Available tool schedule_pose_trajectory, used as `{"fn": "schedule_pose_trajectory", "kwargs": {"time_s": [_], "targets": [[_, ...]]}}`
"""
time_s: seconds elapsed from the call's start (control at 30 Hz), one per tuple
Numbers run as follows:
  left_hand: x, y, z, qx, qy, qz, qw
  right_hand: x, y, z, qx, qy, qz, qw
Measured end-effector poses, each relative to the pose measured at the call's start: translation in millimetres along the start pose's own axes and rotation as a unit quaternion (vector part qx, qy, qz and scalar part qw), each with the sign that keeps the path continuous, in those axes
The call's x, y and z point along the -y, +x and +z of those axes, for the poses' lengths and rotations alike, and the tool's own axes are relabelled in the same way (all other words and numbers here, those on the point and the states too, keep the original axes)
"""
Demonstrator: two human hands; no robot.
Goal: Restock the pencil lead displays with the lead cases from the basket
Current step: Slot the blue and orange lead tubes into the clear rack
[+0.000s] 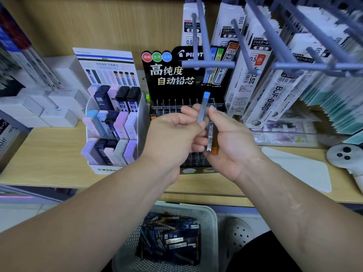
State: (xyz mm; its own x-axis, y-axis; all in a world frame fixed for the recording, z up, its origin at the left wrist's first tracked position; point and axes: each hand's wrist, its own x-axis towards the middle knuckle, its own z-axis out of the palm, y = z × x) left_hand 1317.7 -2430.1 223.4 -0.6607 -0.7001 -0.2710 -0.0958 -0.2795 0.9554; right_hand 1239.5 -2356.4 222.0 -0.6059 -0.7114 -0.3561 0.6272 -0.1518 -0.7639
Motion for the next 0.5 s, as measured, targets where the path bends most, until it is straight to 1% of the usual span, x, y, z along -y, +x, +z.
{"fn": "schedule_pose_trajectory", "kwargs": {"time_s": [0.07,0.2,0.27,0.37,0.5], "targets": [[-2.7,1.0,-4.0,-0.004,0.009,0.009,1.000,2.5,0.3,-1.9,-0.005,-0.025,-0.019,1.000],[-7.0,0.9,-13.0,0.015,0.031,-0.014,0.999,7.0,5.9,-11.3,-0.078,-0.110,-0.057,0.989],[-6.8,-1.7,-15.9,0.029,0.047,-0.027,0.998,8.6,7.9,-14.9,-0.096,-0.160,-0.052,0.981],[-4.8,-6.1,-18.8,0.053,0.065,-0.039,0.996,8.2,5.5,-14.7,-0.054,-0.169,-0.030,0.984],[-4.9,-9.6,-25.4,0.074,0.097,-0.046,0.991,5.4,3.0,-13.8,-0.013,-0.189,-0.044,0.981]]}}
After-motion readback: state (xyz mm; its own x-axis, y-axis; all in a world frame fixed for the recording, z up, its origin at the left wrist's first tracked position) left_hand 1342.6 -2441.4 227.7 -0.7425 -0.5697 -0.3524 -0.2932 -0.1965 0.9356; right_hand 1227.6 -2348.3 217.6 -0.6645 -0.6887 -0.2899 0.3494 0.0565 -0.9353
